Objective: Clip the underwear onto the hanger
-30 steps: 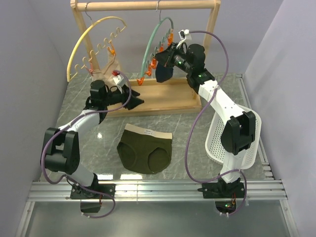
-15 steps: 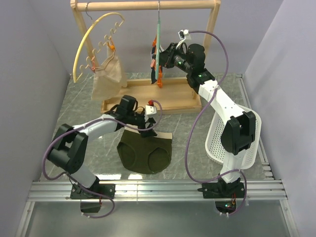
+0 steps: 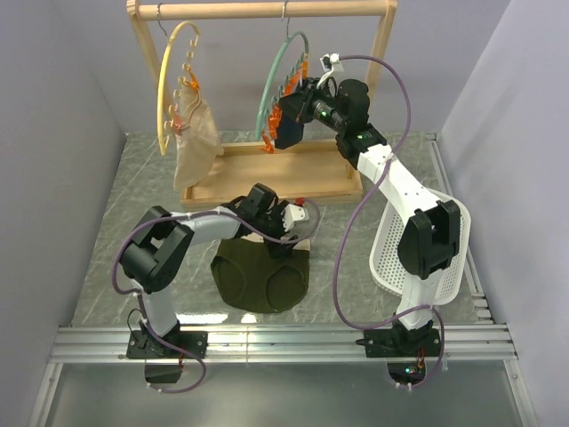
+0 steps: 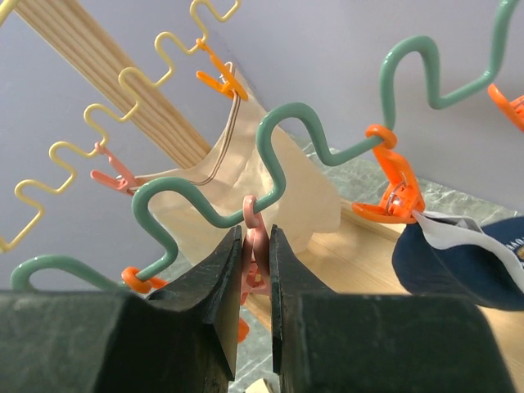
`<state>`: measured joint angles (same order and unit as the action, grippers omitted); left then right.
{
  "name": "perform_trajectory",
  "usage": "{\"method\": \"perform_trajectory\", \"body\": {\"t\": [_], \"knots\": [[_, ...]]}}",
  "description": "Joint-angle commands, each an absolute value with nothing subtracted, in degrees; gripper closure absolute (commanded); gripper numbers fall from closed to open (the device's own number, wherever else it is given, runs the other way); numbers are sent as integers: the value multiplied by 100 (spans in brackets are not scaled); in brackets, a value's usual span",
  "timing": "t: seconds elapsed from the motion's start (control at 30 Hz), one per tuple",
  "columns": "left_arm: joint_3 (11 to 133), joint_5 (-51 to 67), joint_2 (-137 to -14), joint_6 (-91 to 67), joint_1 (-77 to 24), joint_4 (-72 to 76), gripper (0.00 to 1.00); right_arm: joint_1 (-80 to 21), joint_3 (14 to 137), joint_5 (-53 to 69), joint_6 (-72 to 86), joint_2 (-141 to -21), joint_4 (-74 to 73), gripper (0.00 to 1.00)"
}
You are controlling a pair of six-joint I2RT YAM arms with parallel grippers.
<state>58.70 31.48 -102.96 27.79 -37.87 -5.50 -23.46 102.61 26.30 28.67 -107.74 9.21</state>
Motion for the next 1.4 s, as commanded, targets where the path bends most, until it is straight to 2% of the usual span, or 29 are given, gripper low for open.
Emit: {"method": "perform_trajectory", "body": {"t": [0.0, 0.3, 0.43, 0.53, 0.57, 0.63, 0.67, 0.77, 0.83, 0.97, 1.17, 1.27, 1.3, 1.37], "knots": [[6292, 2708, -10485, 2812, -3893, -606, 6, -2320, 10213, 2725, 2891, -10529, 1090, 100], [6398, 1829, -10652, 3006, -4473, -1396, 15, -2294, 10178, 2725, 2865, -10503, 1081, 100], [6521, 1486, -10880, 2866, -4667, -1889, 25, -2303, 10143, 2733, 2883, -10485, 1107, 100], [6671, 1520, -11135, 2733, -4650, -2240, 42, -2294, 10125, 2751, 2883, -10468, 1116, 100], [6671, 1521, -11197, 2716, -4649, -2267, 56, -2303, 10099, 2742, 2883, -10468, 1134, 100], [6680, 1442, -11206, 2655, -4641, -2294, 67, -2294, 10099, 2751, 2865, -10459, 1116, 100], [6671, 1398, -11163, 2602, -4641, -2268, 80, -2294, 10099, 2751, 2865, -10459, 1099, 100], [6522, 1005, -10778, 2488, -4632, -1865, 100, -2294, 10116, 2760, 2883, -10441, 1107, 100], [6127, 565, -10391, 2373, -4649, -1382, 100, -2294, 10099, 2751, 2900, -10433, 1116, 100], [5564, -1198, -9416, 2435, -4790, 102, 100, -2294, 10081, 2751, 2927, -10415, 1116, 100], [5599, -2328, -8807, 2609, -4851, 517, 100, -2294, 10134, 2777, 2971, -10441, 1064, 100], [5476, -3206, -8736, 3189, -4878, 1552, 100, -2294, 10177, 2769, 3023, -10468, 1037, 100], [5336, -3417, -8762, 3617, -4878, 2400, 100, -2294, 10186, 2769, 3032, -10468, 1028, 100], [5186, -3822, -8894, 4407, -4869, 3125, 100, -2294, 10204, 2768, 3032, -10476, 1020, 100]]}}
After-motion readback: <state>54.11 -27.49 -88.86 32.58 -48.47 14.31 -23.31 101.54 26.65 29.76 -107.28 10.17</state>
